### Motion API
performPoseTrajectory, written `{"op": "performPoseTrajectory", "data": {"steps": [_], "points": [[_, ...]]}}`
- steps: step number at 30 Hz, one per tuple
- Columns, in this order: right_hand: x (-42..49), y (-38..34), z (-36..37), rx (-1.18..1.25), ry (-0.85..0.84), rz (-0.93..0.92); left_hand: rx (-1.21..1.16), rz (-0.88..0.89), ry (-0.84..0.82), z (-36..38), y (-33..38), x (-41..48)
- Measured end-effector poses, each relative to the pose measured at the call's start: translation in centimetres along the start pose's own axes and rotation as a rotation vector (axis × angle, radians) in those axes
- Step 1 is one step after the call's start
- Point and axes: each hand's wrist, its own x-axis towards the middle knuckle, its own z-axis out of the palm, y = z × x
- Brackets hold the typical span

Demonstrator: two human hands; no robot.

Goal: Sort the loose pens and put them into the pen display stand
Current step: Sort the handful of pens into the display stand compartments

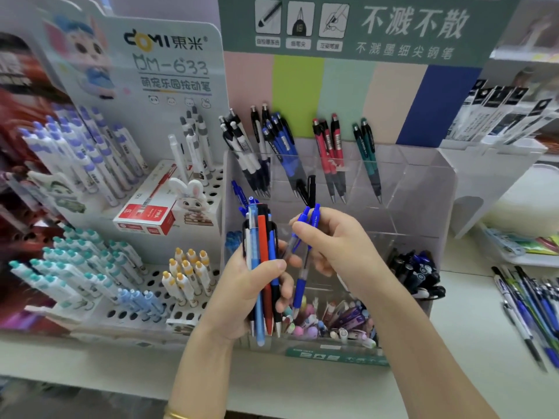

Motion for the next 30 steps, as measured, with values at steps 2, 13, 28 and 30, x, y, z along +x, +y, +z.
{"op": "performPoseTrajectory", "data": {"steps": [2, 13, 28, 30], "points": [[0.5, -0.2, 0.3, 0.008, 0.037, -0.035, -0.021, 0.008, 0.021, -0.4, 0.2, -0.3], [4.3, -1.9, 2.9, -0.129, 0.331, -0.443, 0.100, 0.027, 0.241, -3.2, 0.9, -2.3], [6.8, 0.1, 6.5, -0.658, 0.177, -0.263, -0.015, 0.054, 0.115, -4.2, 1.1, -2.6], [6.5, -0.1, 6.4, -0.580, 0.215, -0.219, -0.048, 0.071, 0.080, -4.4, 1.0, -2.6]]}}
